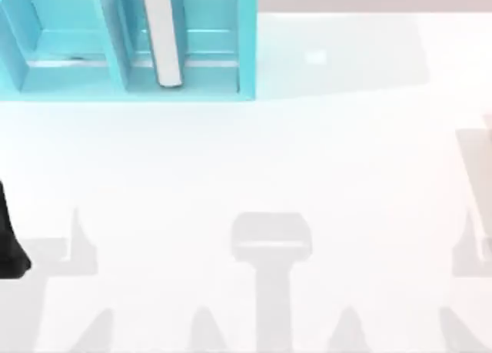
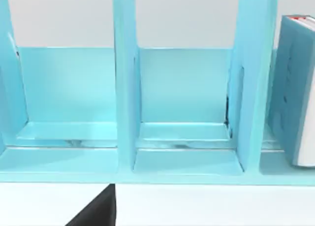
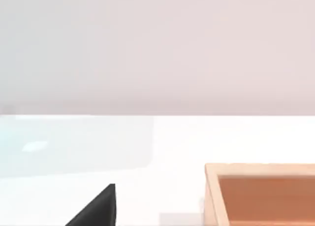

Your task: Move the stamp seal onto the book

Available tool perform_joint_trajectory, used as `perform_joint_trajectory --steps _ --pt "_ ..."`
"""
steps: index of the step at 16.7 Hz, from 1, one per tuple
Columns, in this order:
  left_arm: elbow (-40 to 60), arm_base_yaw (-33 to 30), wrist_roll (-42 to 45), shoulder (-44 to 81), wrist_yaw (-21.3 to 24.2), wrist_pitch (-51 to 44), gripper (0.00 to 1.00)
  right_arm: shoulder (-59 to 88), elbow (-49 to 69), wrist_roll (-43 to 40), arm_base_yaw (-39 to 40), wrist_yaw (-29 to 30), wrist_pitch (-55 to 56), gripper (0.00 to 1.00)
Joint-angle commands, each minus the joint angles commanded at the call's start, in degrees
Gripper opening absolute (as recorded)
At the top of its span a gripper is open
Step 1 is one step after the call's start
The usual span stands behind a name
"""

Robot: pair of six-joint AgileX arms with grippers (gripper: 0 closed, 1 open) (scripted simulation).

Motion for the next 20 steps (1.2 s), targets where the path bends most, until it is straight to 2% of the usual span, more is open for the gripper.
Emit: perform_joint_trajectory --steps 4,8,12,20 --pt "1.02 -0.43 -0.01 1.75 -0.49 1.46 1.0 0.0 0.0 0.0 0.0 0.0 0.0 1.0" --pt "6.29 -3.07 -0.19 12.57 -2.98 9.24 1.0 0.0 0.0 0.0 0.0 0.0 0.0 1.0" --pt "14.24 -7.45 -0.5 32.47 -6.66 21.11 1.0 0.0 0.0 0.0 0.0 0.0 0.0 1.0" --pt "32.33 -17.83 -0.94 83.41 -15.04 48.33 1.0 0.0 0.0 0.0 0.0 0.0 0.0 1.0"
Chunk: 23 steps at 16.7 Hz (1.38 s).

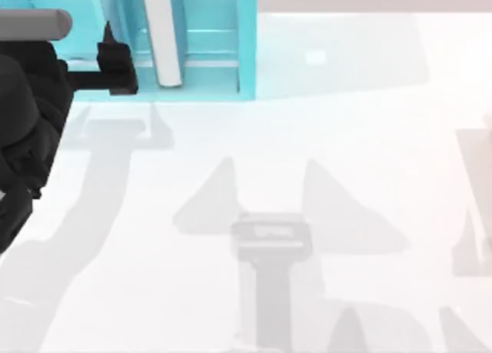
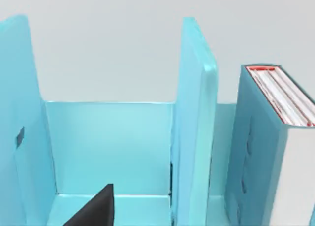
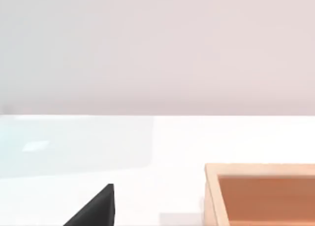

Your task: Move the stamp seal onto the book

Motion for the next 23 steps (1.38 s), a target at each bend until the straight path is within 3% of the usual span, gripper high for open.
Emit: perform_joint_trajectory --steps 4,8,18,23 --pt "7.62 -4.33 -0.16 21.73 -3.54 11.45 1.0 0.0 0.0 0.0 0.0 0.0 0.0 1.0" --pt "12.69 -7.18 -0.31 35.09 -5.9 19.06 1.0 0.0 0.0 0.0 0.0 0.0 0.0 1.0" --pt "14.79 -7.59 -0.36 39.05 -6.32 20.83 1.0 0.0 0.0 0.0 0.0 0.0 0.0 1.0" --pt "24.59 -6.02 -0.2 44.5 -4.57 16.69 1.0 0.0 0.0 0.0 0.0 0.0 0.0 1.0"
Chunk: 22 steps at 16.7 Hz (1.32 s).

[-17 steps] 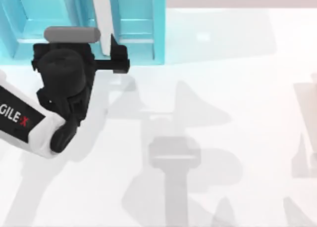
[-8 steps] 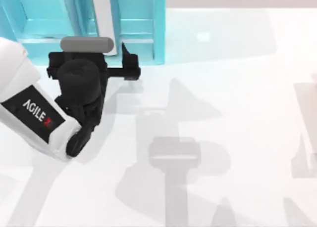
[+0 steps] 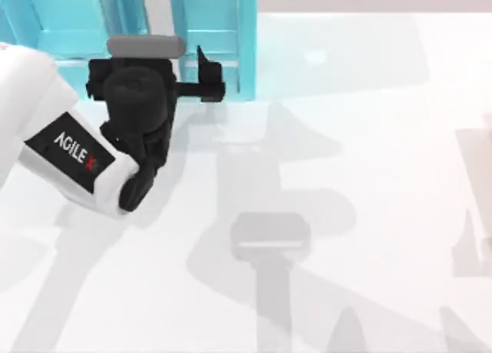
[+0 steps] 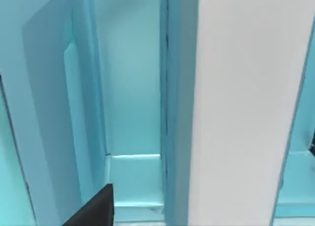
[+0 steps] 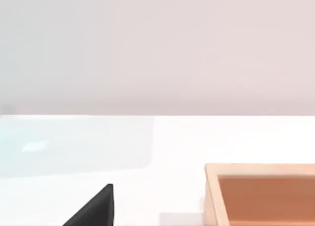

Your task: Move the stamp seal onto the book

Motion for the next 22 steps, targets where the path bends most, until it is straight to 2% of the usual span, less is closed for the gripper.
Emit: perform_joint_trajectory --steps 6,12,22 --pt "13.76 2.48 0.22 7.21 2.56 -6.53 1.0 0.0 0.0 0.0 0.0 0.0 0.0 1.0" --pt "15.47 2.83 0.24 8.05 2.91 -7.39 1.0 0.0 0.0 0.0 0.0 0.0 0.0 1.0" --pt "15.47 2.83 0.24 8.05 2.91 -7.39 0.25 0.0 0.0 0.0 0.0 0.0 0.0 1.0"
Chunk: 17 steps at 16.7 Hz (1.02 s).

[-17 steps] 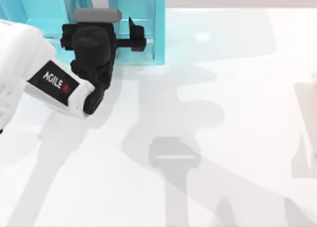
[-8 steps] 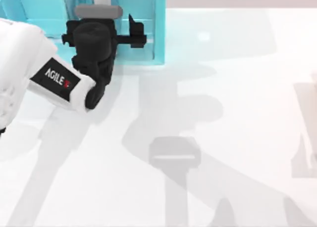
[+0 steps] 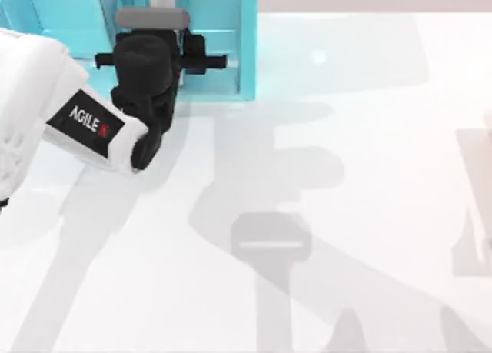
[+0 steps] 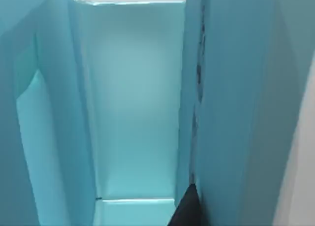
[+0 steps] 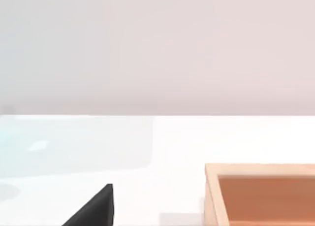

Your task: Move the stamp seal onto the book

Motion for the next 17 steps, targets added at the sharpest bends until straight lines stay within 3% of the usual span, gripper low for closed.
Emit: perform_joint_trajectory --steps 3,4,13,17 --pt "0.0 0.0 0.0 0.0 0.0 0.0 0.02 0.0 0.0 0.0 0.0 0.0 0.0 1.0" --pt "0.0 0.0 0.0 0.0 0.0 0.0 0.0 0.0 0.0 0.0 0.0 0.0 0.0 1.0" --pt "-0.07 -0.32 0.04 -0.2 -0.02 -0.08 0.0 0.0 0.0 0.0 0.0 0.0 0.0 1.0" --pt "-2.93 -2.22 -0.14 -6.53 -1.36 -3.98 0.0 0.0 0.0 0.0 0.0 0.0 0.0 1.0"
